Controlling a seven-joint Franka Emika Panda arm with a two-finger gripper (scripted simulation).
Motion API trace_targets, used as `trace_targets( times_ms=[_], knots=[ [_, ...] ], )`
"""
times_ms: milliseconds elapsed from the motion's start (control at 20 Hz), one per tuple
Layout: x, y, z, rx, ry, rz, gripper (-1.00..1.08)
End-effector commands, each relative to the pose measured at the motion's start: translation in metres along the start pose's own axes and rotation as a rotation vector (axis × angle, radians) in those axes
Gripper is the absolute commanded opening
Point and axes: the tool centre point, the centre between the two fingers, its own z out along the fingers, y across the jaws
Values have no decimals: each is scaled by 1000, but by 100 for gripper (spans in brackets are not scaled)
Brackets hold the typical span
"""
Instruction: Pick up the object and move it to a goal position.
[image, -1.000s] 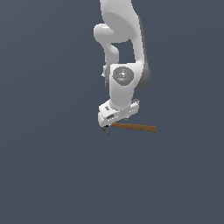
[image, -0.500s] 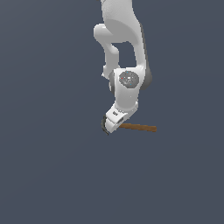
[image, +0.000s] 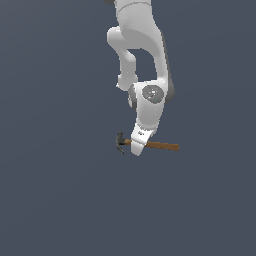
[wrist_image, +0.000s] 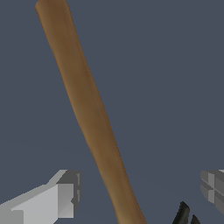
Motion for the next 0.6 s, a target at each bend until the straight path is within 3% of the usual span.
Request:
trace_targets(
  times_ms=[0, 550],
  knots=[
    [4, -3, 3, -4, 5, -65, 100],
    [12, -10, 11, -12, 15, -205, 100]
  ],
)
